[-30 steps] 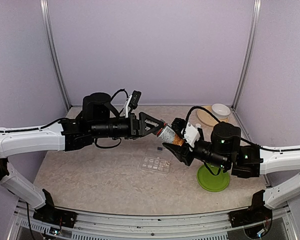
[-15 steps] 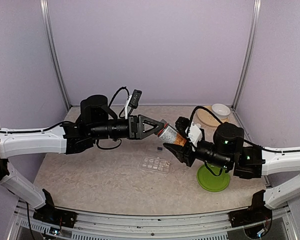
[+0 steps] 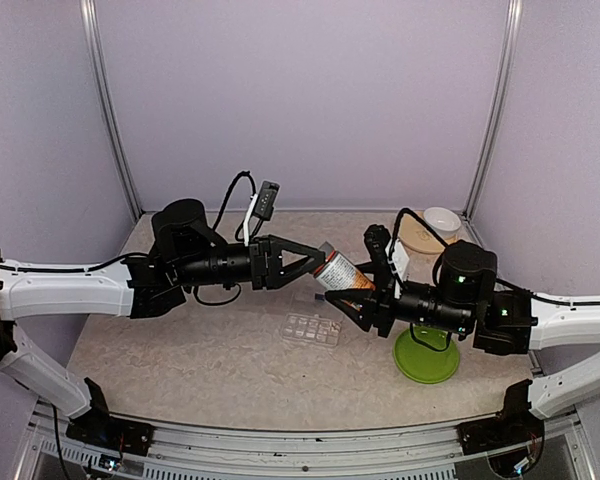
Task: Sort the pills into containers
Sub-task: Screw the lid of the pill bottle onto the pill bottle, then place the pill bottle at the center of the board.
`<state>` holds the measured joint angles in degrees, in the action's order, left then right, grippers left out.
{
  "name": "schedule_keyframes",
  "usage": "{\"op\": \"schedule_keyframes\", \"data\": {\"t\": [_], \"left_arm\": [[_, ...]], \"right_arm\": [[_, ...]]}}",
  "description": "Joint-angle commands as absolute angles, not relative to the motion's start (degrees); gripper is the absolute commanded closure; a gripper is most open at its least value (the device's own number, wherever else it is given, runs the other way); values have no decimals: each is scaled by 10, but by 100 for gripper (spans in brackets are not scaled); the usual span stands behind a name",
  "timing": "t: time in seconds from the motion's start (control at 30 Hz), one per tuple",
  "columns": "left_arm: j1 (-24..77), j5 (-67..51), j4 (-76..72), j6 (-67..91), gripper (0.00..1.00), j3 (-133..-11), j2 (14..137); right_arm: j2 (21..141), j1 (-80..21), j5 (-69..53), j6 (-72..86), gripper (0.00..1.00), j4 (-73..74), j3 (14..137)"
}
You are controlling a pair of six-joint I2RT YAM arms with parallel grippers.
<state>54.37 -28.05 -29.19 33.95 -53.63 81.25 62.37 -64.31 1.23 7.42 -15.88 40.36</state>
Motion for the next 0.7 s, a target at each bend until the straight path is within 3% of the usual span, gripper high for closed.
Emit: {"op": "schedule_keyframes", "data": {"t": [0.0,0.2,0.33,0.5,0.67], "left_arm": [[550,-298,-314,323,86,-537,796],[534,-230,-258,320,86,-527,762],[518,-179,-208,310,86,-521,741],[491,-96,-133,294,85,-517,726],[461,-6,-83,264,83,-498,729]], "right_arm": [[617,-641,15,92,58,-146,423],[613,-637,76,56,24,-117,438],[605,-616,93,54,12,-99,448],[602,-577,107,72,9,-73,454],[635,-530,143,108,14,-36,462]]}}
